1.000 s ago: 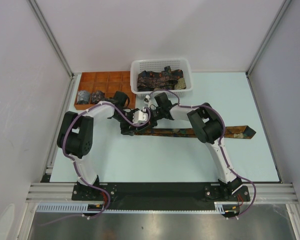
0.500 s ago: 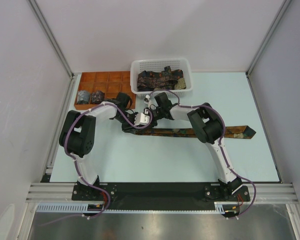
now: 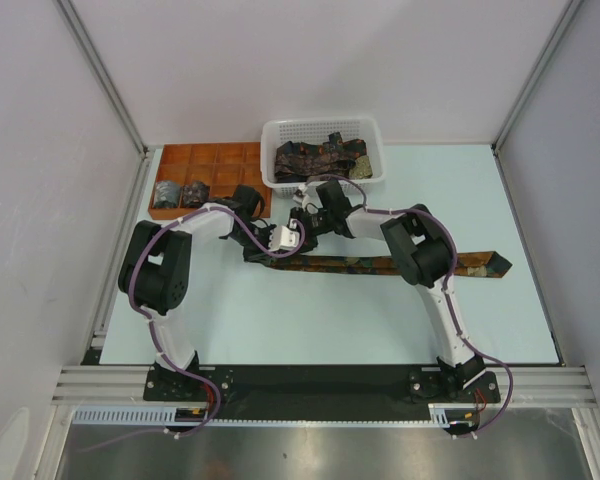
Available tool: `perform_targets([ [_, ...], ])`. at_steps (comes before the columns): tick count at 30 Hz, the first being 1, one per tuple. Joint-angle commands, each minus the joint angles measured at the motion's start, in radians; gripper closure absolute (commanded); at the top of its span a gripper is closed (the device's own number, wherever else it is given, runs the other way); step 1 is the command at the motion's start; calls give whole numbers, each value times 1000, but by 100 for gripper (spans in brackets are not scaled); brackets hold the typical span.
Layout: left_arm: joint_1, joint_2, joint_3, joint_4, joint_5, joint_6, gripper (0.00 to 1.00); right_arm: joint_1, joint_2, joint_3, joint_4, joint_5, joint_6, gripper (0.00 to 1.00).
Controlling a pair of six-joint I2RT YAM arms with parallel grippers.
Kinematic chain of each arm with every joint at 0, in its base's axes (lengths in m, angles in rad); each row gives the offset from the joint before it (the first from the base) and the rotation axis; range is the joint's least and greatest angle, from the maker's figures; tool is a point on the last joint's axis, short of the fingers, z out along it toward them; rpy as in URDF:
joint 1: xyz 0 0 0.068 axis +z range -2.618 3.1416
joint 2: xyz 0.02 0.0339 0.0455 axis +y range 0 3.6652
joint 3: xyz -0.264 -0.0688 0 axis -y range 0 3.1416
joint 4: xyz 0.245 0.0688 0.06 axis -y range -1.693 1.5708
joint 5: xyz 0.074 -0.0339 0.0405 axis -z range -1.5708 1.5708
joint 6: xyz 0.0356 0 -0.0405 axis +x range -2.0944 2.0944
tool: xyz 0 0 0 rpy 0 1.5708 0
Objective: Roll the ties
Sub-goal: Roll the tie at the center of the board.
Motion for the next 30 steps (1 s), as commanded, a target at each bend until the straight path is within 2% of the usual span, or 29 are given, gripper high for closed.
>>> perform_targets([
  [1,-6,-2,-9,-4,-5,-10,73,-3,-84,-5,76,-48,34,57],
  [19,-6,0,-5,7,5,-50,71,34,2,69,-10,-21,-16,57],
  [23,-6,1,-3,13,5,-71,71,33,7,28,58,-25,55,60],
  [26,-6,-6,-20,19,10,-81,71,14,-22,-48,209,-5,124,60],
  [30,-6,-19,-41,44,4,-93,71,2,-58,-89,253,9,153,60],
])
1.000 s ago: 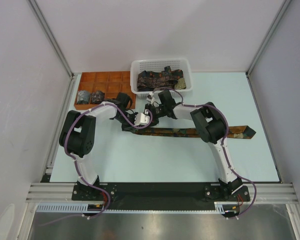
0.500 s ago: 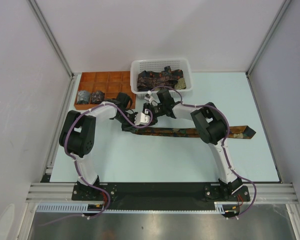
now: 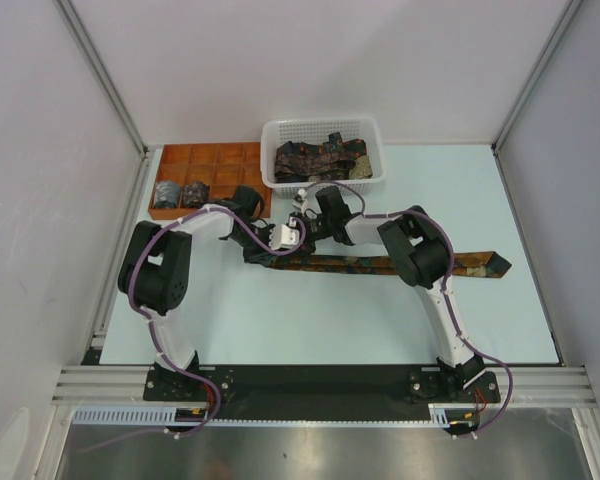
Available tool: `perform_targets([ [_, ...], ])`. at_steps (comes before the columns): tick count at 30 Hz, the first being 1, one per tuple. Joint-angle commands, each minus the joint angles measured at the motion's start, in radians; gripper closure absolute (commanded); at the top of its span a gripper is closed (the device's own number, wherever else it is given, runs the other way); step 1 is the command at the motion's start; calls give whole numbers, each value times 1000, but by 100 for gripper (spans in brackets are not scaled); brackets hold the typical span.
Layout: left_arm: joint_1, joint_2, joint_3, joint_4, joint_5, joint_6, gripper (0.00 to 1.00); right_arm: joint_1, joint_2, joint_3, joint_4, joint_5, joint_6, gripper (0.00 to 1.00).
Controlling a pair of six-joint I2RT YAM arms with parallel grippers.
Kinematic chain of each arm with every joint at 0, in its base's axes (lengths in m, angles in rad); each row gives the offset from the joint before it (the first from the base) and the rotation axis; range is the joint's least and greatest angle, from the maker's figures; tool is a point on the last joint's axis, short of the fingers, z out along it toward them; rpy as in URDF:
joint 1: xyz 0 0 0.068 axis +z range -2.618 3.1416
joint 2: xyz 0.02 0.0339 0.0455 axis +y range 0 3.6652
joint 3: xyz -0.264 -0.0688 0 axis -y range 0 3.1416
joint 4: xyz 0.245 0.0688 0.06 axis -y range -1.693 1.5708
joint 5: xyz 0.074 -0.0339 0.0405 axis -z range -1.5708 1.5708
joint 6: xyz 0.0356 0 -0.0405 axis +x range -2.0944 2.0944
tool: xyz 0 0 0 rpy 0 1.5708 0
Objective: Roll the ties
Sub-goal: Roll the tie at the center of the board.
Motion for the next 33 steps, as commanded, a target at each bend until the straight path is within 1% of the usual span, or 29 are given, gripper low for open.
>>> perform_targets([
  [1,-5,-20,-34,28,17,-23,71,-7,-58,-36,121,30,60,60],
  [8,-5,-34,-54,45,8,-35,71,5,-50,-27,152,28,94,59],
  [19,-4,-46,-74,65,-3,-46,71,32,-22,-3,126,11,82,60],
  [20,-4,-48,-77,68,-3,-46,70,35,-22,-4,126,16,82,62],
  [23,-4,-49,-82,69,-2,-46,70,36,-13,-10,129,23,83,77],
  [24,-4,-51,-82,69,-2,-46,69,32,-13,-15,130,26,80,87],
  [26,-2,-54,-82,69,0,-46,67,28,-16,-22,118,33,60,94],
  [27,4,-57,-82,68,6,-47,65,23,-18,-26,104,34,47,99],
  [29,15,-57,-73,62,15,-49,61,16,-24,-26,51,37,-1,100],
  [30,19,-57,-68,57,26,-49,54,6,-25,-33,40,40,-12,100],
  [32,36,-60,-56,43,43,-41,48,-3,-30,-39,6,45,-32,100],
  [33,41,-62,-53,42,52,-40,42,-4,-28,-39,-6,46,-58,100],
])
